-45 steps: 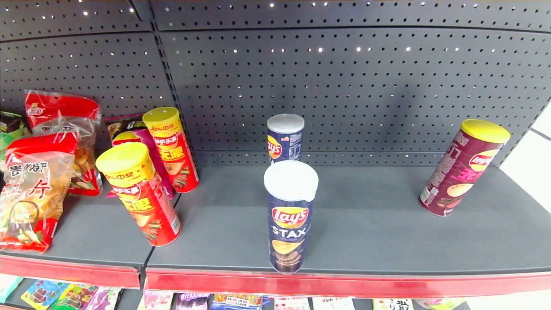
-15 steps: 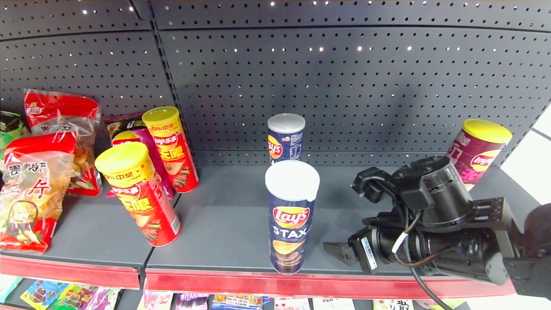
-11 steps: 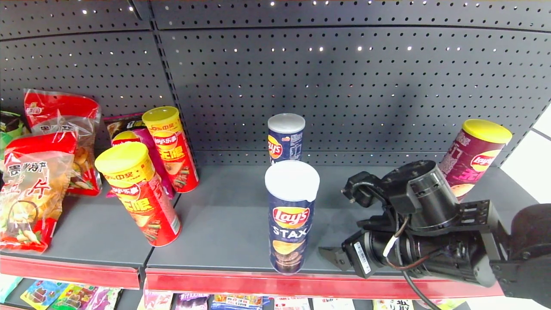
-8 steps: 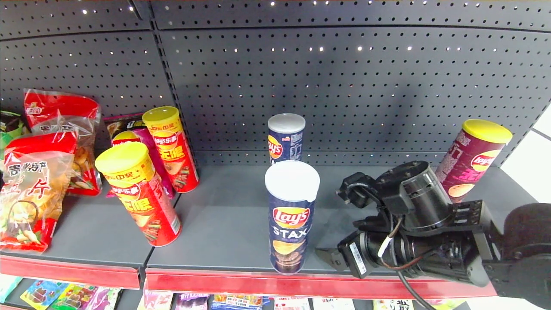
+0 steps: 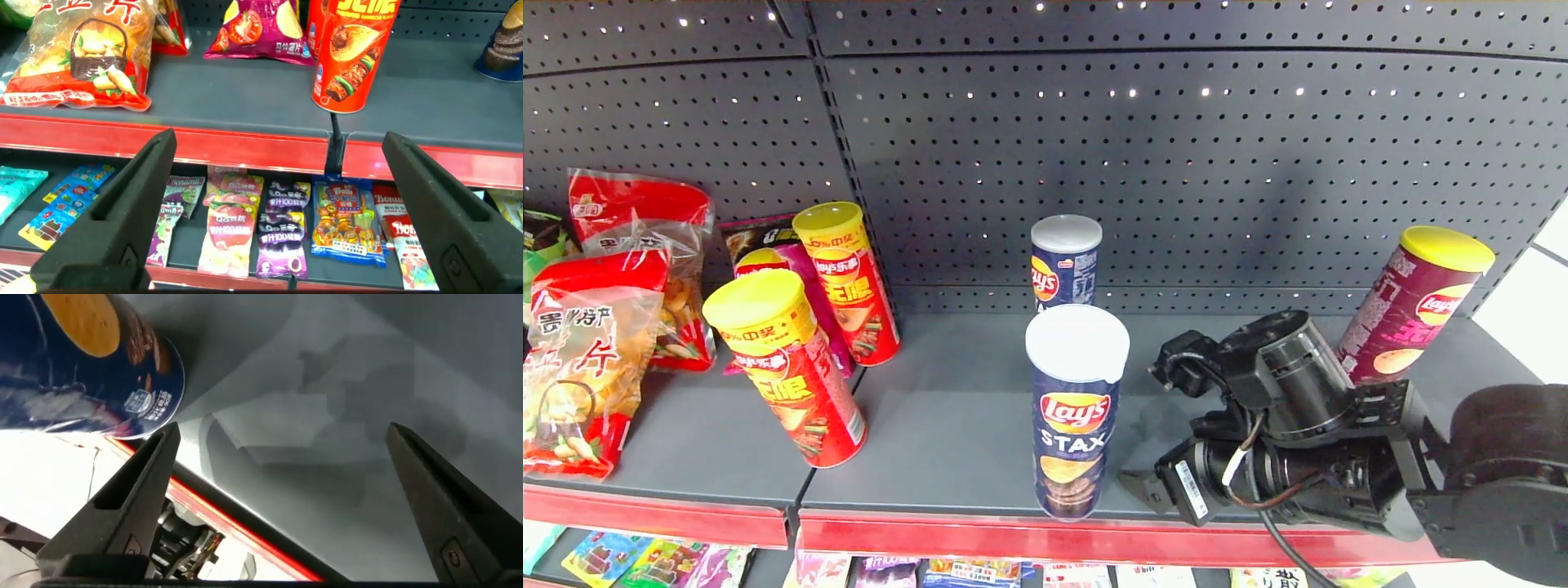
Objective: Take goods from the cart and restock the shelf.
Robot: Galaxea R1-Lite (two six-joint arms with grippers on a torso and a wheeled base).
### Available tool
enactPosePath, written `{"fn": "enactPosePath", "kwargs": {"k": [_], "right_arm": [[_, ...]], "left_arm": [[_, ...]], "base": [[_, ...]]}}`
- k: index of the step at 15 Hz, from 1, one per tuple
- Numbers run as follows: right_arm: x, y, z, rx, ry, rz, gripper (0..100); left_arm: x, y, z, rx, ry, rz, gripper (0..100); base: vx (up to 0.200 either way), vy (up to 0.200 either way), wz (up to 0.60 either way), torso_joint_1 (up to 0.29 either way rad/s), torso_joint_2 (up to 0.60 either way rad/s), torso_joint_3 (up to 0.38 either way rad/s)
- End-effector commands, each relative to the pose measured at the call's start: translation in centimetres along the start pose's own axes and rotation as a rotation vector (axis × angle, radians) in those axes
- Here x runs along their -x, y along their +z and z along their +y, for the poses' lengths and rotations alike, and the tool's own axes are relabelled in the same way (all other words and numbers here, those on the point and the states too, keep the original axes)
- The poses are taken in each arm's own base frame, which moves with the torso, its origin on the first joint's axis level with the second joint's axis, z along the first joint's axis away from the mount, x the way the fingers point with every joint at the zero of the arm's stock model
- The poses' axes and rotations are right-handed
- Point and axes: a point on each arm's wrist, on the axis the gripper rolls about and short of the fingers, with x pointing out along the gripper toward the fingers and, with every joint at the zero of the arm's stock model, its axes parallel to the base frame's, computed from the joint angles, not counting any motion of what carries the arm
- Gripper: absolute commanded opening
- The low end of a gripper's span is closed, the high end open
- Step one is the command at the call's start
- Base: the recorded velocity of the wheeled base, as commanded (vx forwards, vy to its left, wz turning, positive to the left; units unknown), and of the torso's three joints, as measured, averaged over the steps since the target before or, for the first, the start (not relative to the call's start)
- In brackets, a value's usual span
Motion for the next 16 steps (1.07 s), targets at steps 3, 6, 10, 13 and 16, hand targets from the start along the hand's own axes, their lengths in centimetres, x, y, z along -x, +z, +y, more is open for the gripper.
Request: {"fn": "enactPosePath", "kwargs": {"k": [3, 6, 10, 13, 16], "right_arm": [[-0.5, 0.4, 0.3, 0.016, 0.003, -0.001, 100], [-0.6, 0.3, 0.5, 0.031, 0.007, 0.005, 100], [-0.7, 0.5, 1.2, 0.044, 0.022, -0.001, 100], [-0.9, 0.3, 2.0, 0.061, 0.017, 0.001, 100], [-0.8, 0.3, 2.1, 0.066, 0.020, 0.001, 100]], "left_arm": [[0.0, 0.0, 0.0, 0.000, 0.000, 0.001, 100], [0.0, 0.0, 0.0, 0.000, 0.000, 0.001, 100], [0.0, 0.0, 0.0, 0.000, 0.000, 0.000, 100], [0.0, 0.0, 0.0, 0.000, 0.002, 0.001, 100], [0.0, 0.0, 0.0, 0.000, 0.000, 0.001, 100]], "base": [[0.000, 0.000, 0.00, 0.000, 0.00, 0.000], [0.000, 0.000, 0.00, 0.000, 0.00, 0.000], [0.000, 0.000, 0.00, 0.000, 0.00, 0.000], [0.000, 0.000, 0.00, 0.000, 0.00, 0.000], [0.000, 0.000, 0.00, 0.000, 0.00, 0.000]]}}
